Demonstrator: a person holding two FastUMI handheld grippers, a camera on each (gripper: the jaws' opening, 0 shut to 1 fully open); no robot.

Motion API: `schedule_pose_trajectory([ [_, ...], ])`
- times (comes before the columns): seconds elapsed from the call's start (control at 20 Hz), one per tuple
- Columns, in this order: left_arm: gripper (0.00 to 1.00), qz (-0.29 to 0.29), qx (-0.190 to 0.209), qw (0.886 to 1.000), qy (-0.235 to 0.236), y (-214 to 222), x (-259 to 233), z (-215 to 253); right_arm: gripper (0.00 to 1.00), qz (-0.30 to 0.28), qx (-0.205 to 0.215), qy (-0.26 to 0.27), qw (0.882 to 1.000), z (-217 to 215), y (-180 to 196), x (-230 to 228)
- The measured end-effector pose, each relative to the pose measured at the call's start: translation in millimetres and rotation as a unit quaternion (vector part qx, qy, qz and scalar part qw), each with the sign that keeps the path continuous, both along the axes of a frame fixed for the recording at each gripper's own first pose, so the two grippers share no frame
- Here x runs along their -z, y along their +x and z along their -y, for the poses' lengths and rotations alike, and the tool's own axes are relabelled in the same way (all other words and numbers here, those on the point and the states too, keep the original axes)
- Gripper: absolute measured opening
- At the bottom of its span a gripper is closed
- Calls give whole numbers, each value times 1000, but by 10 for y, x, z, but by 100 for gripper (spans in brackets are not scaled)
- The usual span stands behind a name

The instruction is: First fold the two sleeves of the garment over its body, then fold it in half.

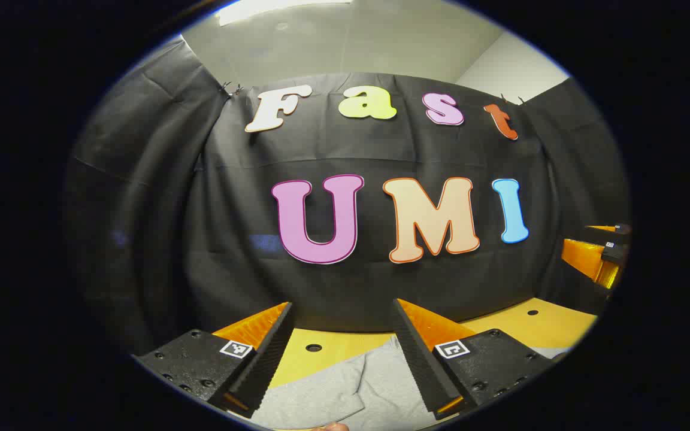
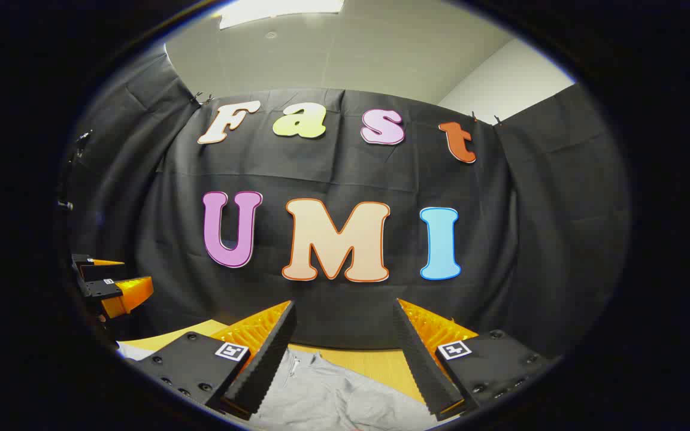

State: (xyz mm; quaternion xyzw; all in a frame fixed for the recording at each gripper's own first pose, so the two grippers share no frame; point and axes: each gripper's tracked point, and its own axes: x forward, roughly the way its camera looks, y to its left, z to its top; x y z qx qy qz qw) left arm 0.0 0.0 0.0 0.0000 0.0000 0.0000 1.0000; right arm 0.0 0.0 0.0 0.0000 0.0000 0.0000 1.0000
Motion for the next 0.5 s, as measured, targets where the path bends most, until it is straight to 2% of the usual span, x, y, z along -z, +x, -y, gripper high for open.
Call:
schedule_pose_trajectory([
  [0.5, 95, -3, 9, 1000, 2, -63, 12, 49, 99, -3, -5, -9, 1000, -13, -46, -22],
])
